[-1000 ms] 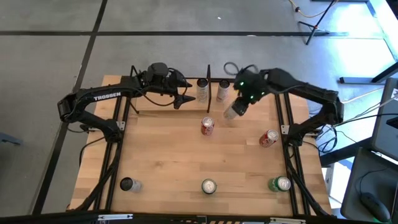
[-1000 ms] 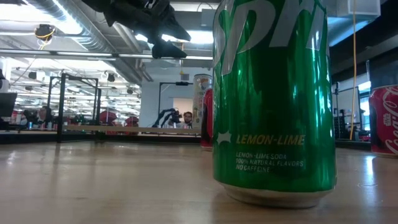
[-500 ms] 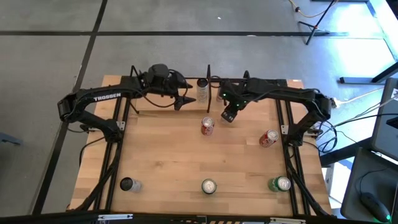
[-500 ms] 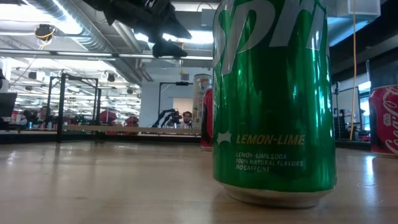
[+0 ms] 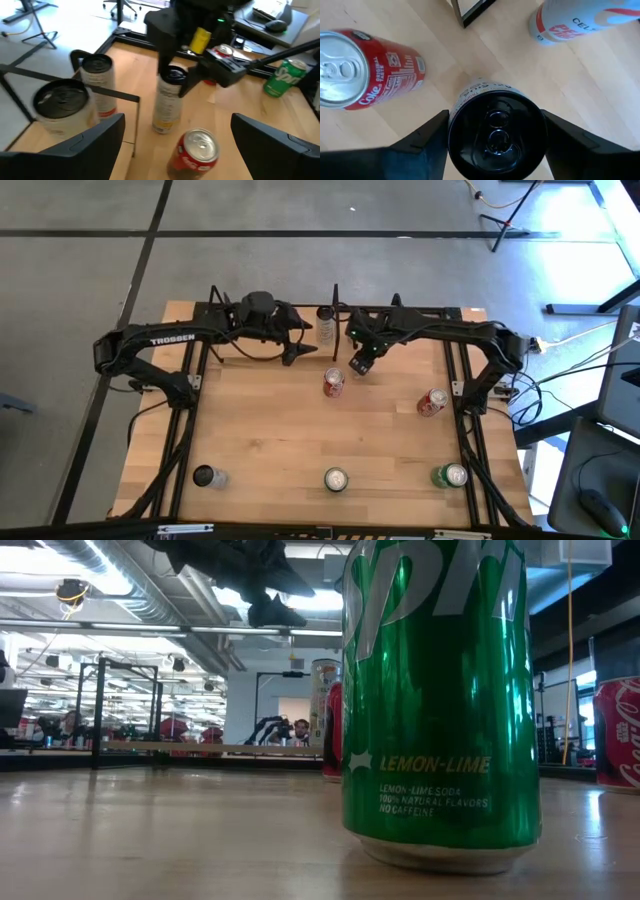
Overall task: Place canned beverage on shelf
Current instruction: Put the top white yellow soda can on the shelf aligned with the other white yellow soda can
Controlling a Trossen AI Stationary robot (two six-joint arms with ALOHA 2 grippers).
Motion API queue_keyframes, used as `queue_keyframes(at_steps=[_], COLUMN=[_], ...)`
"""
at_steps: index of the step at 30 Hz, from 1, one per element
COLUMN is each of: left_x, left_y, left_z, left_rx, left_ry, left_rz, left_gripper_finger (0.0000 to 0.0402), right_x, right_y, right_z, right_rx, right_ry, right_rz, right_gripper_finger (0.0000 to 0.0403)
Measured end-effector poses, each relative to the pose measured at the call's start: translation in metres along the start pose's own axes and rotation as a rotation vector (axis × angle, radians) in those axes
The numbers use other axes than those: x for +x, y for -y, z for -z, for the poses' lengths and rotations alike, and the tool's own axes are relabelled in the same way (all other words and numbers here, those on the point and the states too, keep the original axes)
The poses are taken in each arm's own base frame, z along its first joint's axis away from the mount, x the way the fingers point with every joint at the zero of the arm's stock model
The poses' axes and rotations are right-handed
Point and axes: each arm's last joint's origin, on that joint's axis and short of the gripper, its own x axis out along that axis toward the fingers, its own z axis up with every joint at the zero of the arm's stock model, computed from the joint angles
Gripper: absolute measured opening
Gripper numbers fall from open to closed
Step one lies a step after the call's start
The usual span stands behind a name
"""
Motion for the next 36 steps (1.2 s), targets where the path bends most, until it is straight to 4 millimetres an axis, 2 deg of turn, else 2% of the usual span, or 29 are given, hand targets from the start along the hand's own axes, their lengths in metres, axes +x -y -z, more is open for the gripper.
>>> queue_keyframes(at_steps=[9,11,15,20,25,32,36], left_x=[0.002,0.003,0.004,0.010,0.028,0.081,0.118], left_y=[0.013,0.015,0.022,0.038,0.051,0.061,0.060], left_z=[0.000,-0.001,-0.003,-0.007,-0.017,-0.049,-0.055], left_rx=[-0.006,-0.025,-0.061,-0.102,-0.127,-0.120,-0.111], left_ry=[0.012,0.024,0.050,0.132,0.155,0.096,0.002], left_rz=[0.000,-0.009,-0.041,-0.053,-0.088,-0.098,-0.130], left_gripper_finger=[0.0352,0.0352,0.0352,0.0348,0.0343,0.0342,0.0342], right_x=[-0.015,-0.026,-0.062,-0.108,-0.129,-0.138,-0.144], right_y=[-0.004,-0.004,0.001,0.018,0.036,0.055,0.063], right_z=[-0.008,-0.011,-0.004,0.030,0.071,0.118,0.135], right_rx=[-0.045,-0.061,-0.125,-0.221,-0.264,-0.265,-0.262], right_ry=[0.038,0.055,0.117,0.249,0.401,0.521,0.563], right_rz=[-0.049,-0.053,-0.070,-0.098,-0.132,-0.182,-0.192], right_gripper_finger=[0.0347,0.0360,0.0373,0.0376,0.0376,0.0376,0.0376])
